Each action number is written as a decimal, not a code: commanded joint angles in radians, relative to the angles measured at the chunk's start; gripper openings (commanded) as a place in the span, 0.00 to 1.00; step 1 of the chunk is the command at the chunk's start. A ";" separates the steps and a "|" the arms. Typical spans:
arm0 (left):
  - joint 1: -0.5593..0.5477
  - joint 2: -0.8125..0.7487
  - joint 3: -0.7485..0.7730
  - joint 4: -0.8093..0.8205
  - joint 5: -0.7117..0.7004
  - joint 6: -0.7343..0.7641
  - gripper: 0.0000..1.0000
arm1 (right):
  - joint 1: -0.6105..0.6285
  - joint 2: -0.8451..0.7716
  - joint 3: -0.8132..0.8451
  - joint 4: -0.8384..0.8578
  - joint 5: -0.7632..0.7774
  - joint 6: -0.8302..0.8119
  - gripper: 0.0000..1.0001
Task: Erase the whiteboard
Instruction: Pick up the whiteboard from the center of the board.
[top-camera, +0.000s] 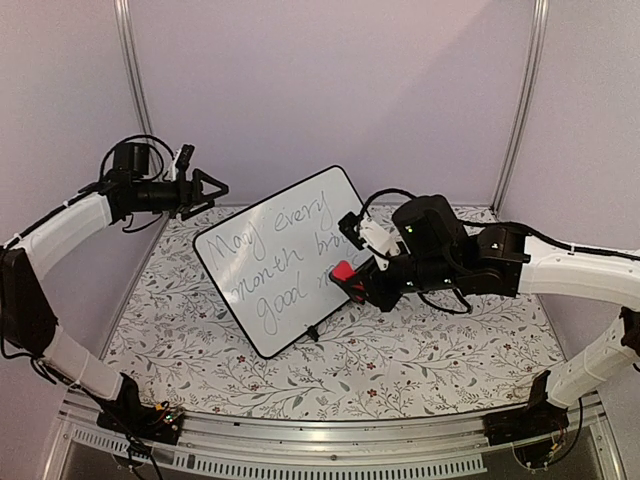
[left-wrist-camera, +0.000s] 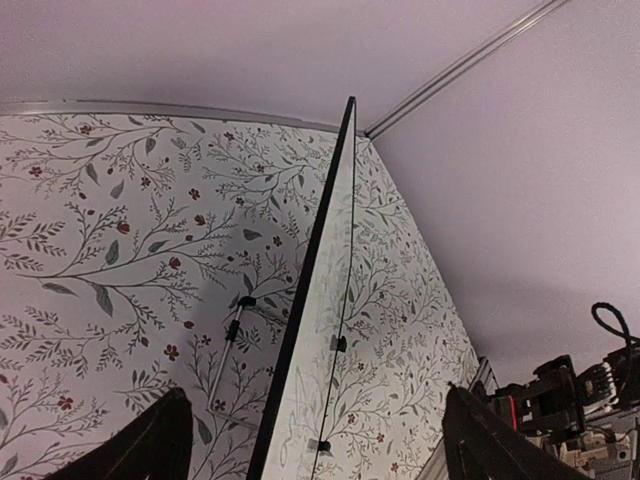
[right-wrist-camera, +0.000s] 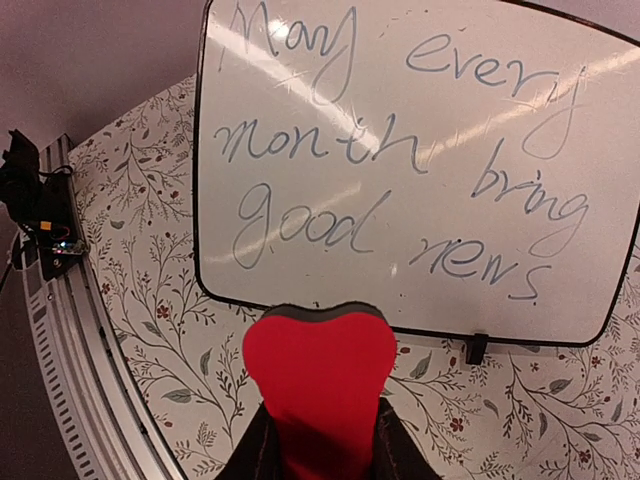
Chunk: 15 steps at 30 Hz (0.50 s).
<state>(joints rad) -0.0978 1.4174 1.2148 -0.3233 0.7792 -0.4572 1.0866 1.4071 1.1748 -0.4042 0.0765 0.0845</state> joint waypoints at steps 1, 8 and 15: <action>-0.048 0.046 0.073 -0.066 0.018 0.125 0.83 | 0.010 -0.025 0.059 -0.015 0.016 -0.008 0.19; -0.065 0.070 -0.001 -0.007 -0.027 0.118 0.74 | 0.019 0.000 0.117 -0.021 0.005 -0.015 0.19; -0.075 0.099 -0.015 0.008 -0.066 0.121 0.69 | 0.034 0.066 0.204 -0.056 -0.009 -0.026 0.19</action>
<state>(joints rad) -0.1589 1.4967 1.2098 -0.3485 0.7368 -0.3508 1.1061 1.4357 1.3216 -0.4301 0.0761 0.0696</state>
